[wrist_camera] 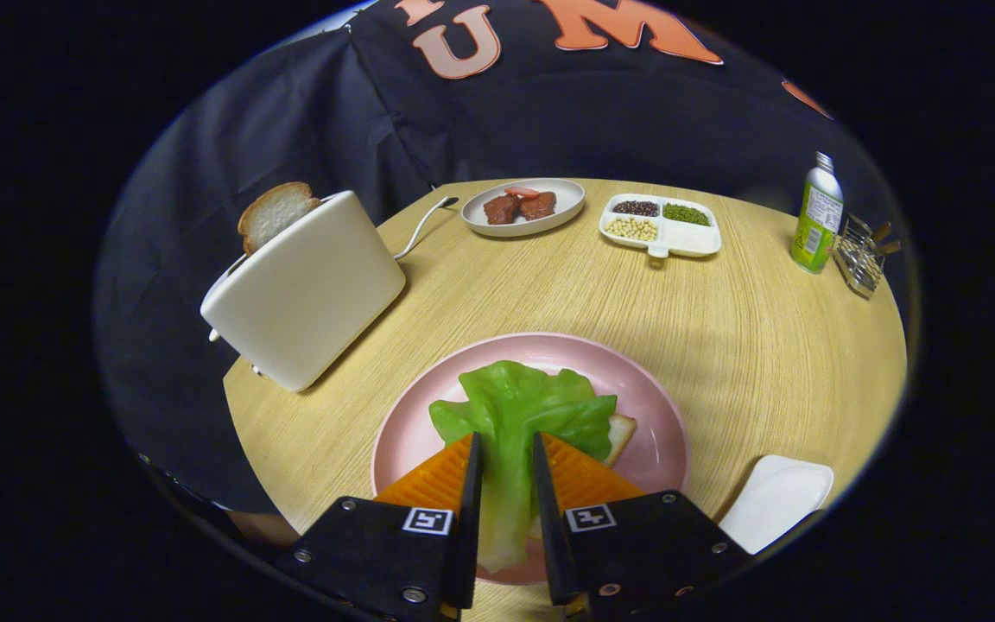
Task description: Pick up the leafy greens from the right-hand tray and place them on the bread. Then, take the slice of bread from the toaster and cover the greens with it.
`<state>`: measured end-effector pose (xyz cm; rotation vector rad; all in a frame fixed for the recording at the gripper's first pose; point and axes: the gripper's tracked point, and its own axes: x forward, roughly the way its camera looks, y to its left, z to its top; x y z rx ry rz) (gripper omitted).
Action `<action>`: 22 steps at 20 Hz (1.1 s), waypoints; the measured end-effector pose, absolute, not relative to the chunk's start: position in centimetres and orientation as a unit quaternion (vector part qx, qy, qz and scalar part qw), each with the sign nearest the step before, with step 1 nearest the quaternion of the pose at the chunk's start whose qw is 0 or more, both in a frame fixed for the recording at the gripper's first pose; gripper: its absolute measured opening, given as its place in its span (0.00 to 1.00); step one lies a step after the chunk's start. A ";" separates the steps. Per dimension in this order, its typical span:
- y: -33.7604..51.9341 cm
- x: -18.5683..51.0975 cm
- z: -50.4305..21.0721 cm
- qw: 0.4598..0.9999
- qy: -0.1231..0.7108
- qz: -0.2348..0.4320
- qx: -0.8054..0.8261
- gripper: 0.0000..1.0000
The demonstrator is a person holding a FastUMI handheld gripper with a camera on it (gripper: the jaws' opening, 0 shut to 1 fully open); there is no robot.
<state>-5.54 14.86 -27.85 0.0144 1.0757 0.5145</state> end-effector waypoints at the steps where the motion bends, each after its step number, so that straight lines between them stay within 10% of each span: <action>1: 14.5 -4.9 -27.5 0.837 0.495 0.234 -0.002 0.35; 22: 27.2 2.2 -13.9 0.853 0.438 0.273 0.077 0.98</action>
